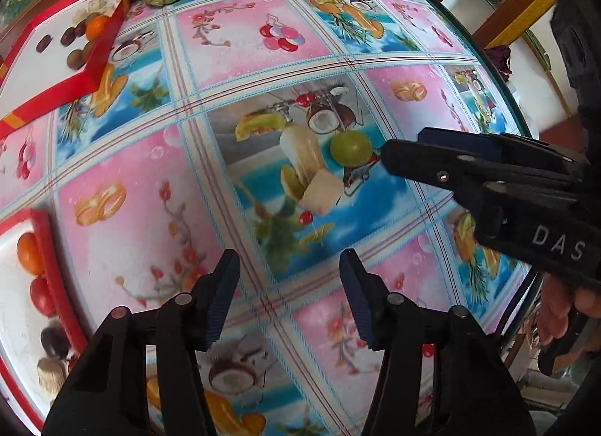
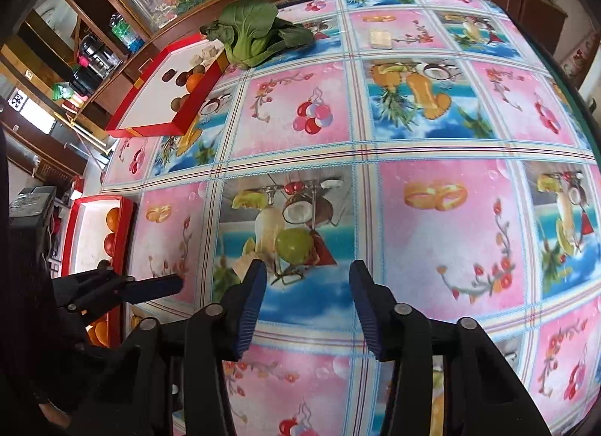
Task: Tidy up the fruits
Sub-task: 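Grasp the green round fruit with the right tool, then grasp a beige cube with the left tool while the right tool holds the green fruit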
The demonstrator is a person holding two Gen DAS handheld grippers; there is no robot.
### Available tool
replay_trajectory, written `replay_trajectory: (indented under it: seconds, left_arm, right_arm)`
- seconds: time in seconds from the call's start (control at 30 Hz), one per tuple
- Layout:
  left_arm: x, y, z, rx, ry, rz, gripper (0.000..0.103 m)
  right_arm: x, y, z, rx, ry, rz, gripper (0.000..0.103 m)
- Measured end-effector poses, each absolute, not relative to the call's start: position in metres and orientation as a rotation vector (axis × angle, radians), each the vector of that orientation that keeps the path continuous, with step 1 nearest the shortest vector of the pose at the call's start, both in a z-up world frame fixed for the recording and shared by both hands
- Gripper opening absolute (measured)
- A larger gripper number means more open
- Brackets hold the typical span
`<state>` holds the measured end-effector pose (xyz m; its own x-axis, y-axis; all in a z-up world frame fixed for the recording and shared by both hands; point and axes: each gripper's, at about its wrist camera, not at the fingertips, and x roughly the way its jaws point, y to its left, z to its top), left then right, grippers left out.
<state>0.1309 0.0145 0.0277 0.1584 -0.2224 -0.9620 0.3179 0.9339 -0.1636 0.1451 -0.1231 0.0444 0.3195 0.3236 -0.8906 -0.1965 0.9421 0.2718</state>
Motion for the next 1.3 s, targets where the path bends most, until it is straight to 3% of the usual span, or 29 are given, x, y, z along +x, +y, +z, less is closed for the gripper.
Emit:
replay_trajectory:
  seconds: [0.27, 0.43, 0.7, 0.77, 0.87, 1.3]
  left_arm:
    - [0.145, 0.006, 0.021, 0.079, 1.358, -0.398, 0.051]
    - [0.147, 0.005, 0.019, 0.072, 1.361, -0.407, 0.051]
    - [0.157, -0.014, 0.017, 0.107, 1.363, -0.449, 0.051]
    - [0.160, -0.020, 0.015, 0.114, 1.364, -0.461, 0.045]
    - [0.163, -0.024, 0.016, 0.129, 1.358, -0.453, 0.022]
    - [0.126, 0.008, 0.023, 0.057, 1.381, -0.438, 0.021]
  right_arm:
    - [0.168, -0.110, 0.024, 0.161, 1.258, 0.375, 0.042]
    - [0.176, -0.103, 0.013, 0.134, 1.289, 0.377, 0.030]
    - [0.172, -0.119, 0.014, 0.138, 1.271, 0.350, 0.029]
    - [0.171, -0.128, 0.016, 0.149, 1.269, 0.335, 0.029]
    - [0.168, -0.138, 0.017, 0.158, 1.266, 0.316, 0.029]
    - [0.131, -0.133, 0.028, 0.136, 1.234, 0.367, 0.029]
